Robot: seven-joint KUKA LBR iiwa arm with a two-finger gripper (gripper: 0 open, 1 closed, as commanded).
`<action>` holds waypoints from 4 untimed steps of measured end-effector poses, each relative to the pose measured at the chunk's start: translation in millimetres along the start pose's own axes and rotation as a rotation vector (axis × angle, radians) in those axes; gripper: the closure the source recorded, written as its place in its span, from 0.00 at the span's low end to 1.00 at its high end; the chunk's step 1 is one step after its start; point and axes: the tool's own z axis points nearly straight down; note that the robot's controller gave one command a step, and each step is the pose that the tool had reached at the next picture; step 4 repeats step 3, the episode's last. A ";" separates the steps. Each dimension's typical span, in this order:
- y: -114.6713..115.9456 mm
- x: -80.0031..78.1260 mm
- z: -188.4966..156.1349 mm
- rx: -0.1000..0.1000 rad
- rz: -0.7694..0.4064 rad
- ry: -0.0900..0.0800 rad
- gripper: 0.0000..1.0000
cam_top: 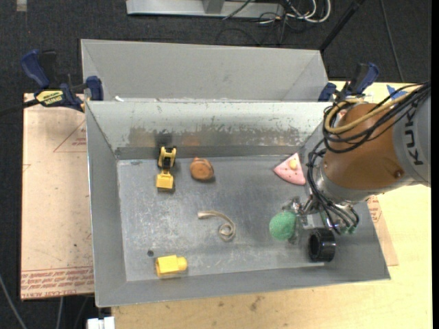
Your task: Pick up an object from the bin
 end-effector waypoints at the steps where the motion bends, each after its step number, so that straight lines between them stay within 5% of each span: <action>1: 10.0 -27.9 -37.4 0.004 -0.029 -0.028 1.00; 2: -1.5 -28.9 -42.4 -0.001 -0.026 0.002 1.00; 3: -5.0 -37.1 -107.4 0.002 -0.037 -0.008 1.00; 4: -5.0 -37.1 -107.4 0.002 -0.037 -0.008 1.00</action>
Offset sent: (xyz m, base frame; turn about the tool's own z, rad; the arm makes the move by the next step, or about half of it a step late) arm 0.0262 -0.0126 0.1229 -0.0195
